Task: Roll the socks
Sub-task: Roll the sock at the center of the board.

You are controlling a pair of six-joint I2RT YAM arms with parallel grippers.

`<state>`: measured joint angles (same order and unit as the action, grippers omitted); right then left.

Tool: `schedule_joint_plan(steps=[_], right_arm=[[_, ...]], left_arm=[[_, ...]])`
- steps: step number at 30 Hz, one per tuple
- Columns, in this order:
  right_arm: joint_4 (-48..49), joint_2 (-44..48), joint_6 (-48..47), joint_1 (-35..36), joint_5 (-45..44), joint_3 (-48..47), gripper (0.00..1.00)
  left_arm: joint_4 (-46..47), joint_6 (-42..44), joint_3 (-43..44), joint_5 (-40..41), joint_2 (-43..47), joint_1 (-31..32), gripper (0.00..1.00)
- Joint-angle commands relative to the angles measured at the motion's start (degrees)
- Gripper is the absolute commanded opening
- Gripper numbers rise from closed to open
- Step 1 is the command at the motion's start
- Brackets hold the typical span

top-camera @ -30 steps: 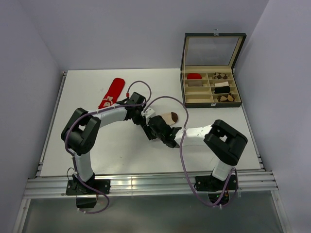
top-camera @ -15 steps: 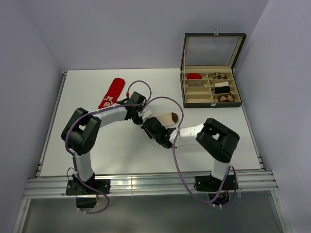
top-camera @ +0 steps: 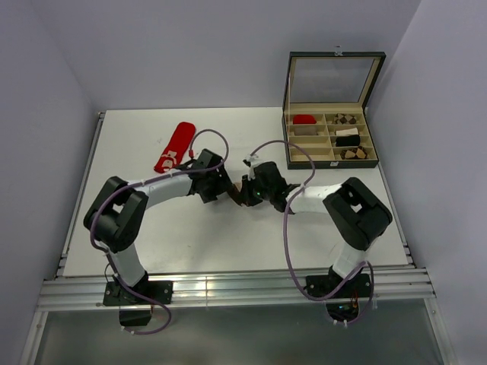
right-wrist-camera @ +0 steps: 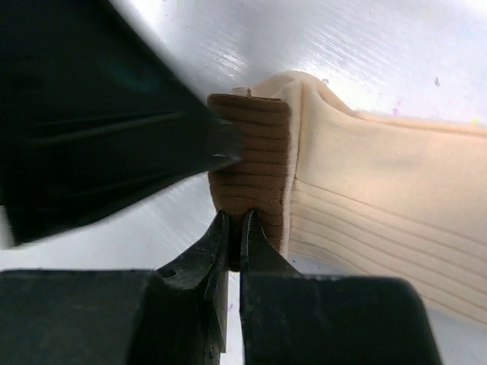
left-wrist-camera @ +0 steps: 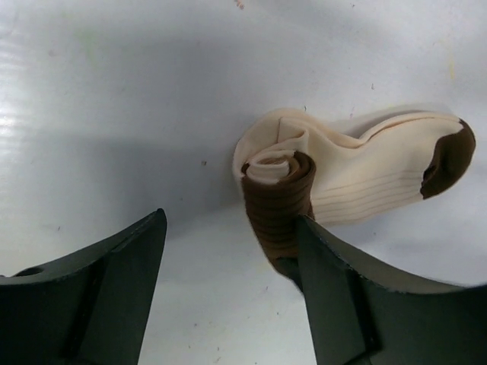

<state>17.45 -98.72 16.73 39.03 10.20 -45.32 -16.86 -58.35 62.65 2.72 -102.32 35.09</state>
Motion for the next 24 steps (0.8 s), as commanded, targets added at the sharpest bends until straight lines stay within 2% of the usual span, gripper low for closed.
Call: schedule_joint_plan(steps=[1, 7, 14, 18, 24], right_arm=[[-0.85, -1.03, 6.81, -4.12, 13.78, 2.07, 0.0], [7.23, -4.46, 17.01, -11.95, 24.42, 6.03, 0.0], [19.54, -13.95, 30.8, -18.37, 34.71, 9.55, 0.0], [22.01, -17.47, 32.84, -20.04, 36.65, 9.55, 0.0], [19.47, -18.97, 32.31, -20.74, 36.39, 8.23, 0.0]], left_arm=[[3.15, -3.52, -2.62, 1.76, 5.37, 0.07, 0.74], [9.38, -5.99, -7.02, 2.64, 10.3, 0.06, 0.79], [13.34, -4.93, -6.23, -1.84, 7.93, 0.59, 0.77], [14.05, -4.5, -5.88, -2.11, 5.91, 1.56, 0.75], [14.14, -3.53, -4.03, -3.07, 2.22, 2.09, 0.74]])
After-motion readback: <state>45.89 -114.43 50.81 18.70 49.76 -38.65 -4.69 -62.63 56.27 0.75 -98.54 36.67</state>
